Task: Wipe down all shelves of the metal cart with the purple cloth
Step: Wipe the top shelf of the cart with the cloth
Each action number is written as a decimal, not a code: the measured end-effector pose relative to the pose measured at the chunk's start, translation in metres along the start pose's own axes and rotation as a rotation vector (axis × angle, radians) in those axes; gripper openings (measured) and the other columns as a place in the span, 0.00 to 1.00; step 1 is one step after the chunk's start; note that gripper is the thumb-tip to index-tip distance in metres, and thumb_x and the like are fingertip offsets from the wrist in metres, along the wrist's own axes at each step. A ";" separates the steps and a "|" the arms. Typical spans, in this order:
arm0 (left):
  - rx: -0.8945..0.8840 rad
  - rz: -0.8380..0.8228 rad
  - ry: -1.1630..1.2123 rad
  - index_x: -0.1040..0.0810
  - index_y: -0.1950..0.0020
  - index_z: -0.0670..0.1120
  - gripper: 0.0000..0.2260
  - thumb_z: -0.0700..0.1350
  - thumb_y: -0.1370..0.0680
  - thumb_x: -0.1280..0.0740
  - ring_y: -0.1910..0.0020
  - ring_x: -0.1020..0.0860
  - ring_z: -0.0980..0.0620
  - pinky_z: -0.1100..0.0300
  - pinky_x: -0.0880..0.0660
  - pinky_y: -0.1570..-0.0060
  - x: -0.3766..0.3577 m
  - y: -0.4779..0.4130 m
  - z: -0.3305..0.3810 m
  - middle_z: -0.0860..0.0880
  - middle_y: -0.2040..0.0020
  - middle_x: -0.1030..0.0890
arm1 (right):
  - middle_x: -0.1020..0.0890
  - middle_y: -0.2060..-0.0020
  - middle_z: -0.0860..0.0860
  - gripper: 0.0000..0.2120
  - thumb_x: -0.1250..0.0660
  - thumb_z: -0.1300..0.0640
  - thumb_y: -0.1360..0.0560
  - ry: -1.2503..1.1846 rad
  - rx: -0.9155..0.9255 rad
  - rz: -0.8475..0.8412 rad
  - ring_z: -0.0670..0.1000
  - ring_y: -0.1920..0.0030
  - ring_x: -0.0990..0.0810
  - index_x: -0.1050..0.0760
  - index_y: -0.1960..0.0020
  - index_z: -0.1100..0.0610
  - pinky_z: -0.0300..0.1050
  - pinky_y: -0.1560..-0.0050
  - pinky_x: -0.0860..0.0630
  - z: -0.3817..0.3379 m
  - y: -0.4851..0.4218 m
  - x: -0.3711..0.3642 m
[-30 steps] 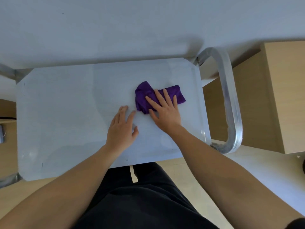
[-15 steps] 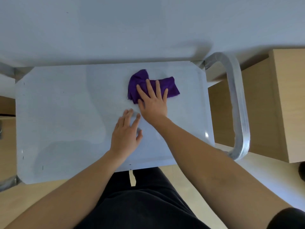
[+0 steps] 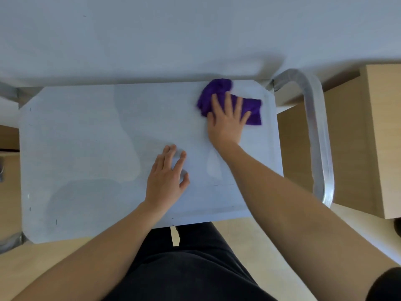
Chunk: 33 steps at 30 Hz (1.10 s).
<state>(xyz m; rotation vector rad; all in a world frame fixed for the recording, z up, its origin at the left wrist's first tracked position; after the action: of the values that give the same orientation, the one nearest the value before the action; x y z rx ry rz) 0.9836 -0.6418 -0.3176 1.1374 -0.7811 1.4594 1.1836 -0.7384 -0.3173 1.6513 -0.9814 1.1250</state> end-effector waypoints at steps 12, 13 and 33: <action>-0.004 -0.013 -0.009 0.27 0.30 0.43 0.25 0.47 0.26 0.31 0.28 0.34 0.38 0.45 0.29 0.35 0.001 -0.001 0.000 0.38 0.29 0.32 | 0.42 0.22 0.50 0.23 0.44 0.45 0.19 0.002 0.129 0.005 0.58 0.22 0.50 0.40 0.25 0.41 0.66 0.26 0.55 0.056 -0.032 0.021; 0.001 -0.015 -0.004 0.28 0.30 0.43 0.25 0.47 0.26 0.31 0.28 0.34 0.38 0.45 0.29 0.35 0.001 -0.001 0.000 0.38 0.29 0.32 | 0.43 0.22 0.50 0.23 0.45 0.45 0.19 0.003 0.075 0.001 0.58 0.22 0.51 0.41 0.24 0.40 0.66 0.26 0.56 0.066 -0.037 0.027; -0.013 -0.092 0.045 0.34 0.25 0.45 0.27 0.49 0.23 0.35 0.24 0.41 0.42 0.50 0.35 0.31 0.007 0.006 -0.012 0.41 0.24 0.39 | 0.52 0.21 0.49 0.25 0.50 0.45 0.18 0.071 0.128 -0.090 0.60 0.22 0.58 0.52 0.22 0.41 0.67 0.26 0.59 -0.055 -0.001 -0.005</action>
<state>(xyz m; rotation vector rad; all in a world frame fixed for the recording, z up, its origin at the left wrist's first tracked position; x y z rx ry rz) 0.9754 -0.6292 -0.3147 1.1132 -0.6969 1.3965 1.1694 -0.6856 -0.3118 1.7266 -0.7957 1.1979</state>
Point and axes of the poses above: each hand's wrist, its own y-axis away from the middle knuckle, its own x-axis out of the back of the hand, z = x × y, the point moved 1 cm from there along -y, towards the middle knuckle
